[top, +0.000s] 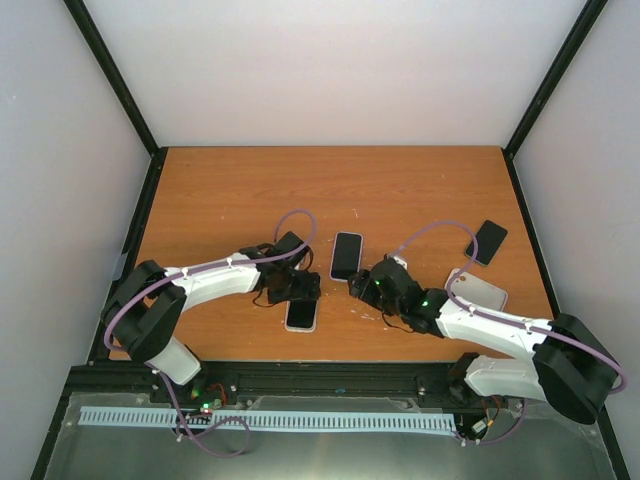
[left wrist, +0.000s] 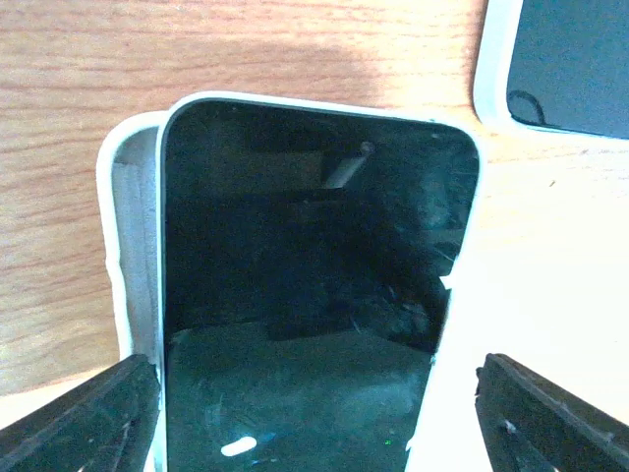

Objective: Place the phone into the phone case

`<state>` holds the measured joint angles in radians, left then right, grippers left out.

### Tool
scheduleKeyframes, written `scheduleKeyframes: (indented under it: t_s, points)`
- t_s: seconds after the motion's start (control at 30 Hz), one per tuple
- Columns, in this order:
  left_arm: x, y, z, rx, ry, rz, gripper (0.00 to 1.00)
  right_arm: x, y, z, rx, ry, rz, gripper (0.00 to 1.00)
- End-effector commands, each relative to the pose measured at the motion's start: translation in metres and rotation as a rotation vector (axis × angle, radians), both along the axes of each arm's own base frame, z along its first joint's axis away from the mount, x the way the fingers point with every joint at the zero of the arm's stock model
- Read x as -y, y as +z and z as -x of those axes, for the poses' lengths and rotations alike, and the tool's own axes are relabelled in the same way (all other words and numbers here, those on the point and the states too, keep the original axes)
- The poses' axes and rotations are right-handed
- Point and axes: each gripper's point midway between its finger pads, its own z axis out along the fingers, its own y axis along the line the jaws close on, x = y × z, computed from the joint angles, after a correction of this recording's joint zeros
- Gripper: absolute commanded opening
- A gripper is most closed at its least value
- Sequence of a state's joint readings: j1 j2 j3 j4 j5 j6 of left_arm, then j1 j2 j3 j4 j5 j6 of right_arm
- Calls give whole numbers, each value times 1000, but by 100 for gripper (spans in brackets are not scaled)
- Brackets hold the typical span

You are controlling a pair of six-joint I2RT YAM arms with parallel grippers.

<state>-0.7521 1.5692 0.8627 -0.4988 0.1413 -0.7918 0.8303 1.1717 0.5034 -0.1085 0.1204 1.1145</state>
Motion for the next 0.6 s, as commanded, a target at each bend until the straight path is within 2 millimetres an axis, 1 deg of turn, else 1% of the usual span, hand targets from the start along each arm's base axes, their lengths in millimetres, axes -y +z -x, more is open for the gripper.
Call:
scheduleKeyframes:
  t_s: [0.0, 0.1, 0.23, 0.3, 0.37, 0.4, 0.47, 0.57]
  points:
    - [-6, 6, 9, -32, -10, -50, 90, 3, 7, -3, 32, -15, -10, 80]
    - [-6, 9, 6, -21, -14, -57, 91, 4, 8, -3, 37, -12, -9, 80]
    - [-6, 21, 0, 5, 3, -49, 89, -3, 13, -3, 52, 28, -27, 79]
    - [-8, 29, -6, 20, 26, -10, 87, -9, 12, -1, 47, 53, -41, 78]
    - [-10, 39, -12, 33, 49, 67, 84, -16, 10, -1, 41, 81, -58, 75]
    - [-13, 44, -15, 47, 62, 98, 83, -22, 9, 0, 39, 104, -66, 72]
    - [-22, 52, -21, 77, 93, 149, 82, -33, 7, 0, 37, 147, -89, 62]
    - [-32, 53, -25, 84, 109, 225, 79, -49, 3, 0, 29, 205, -116, 48]
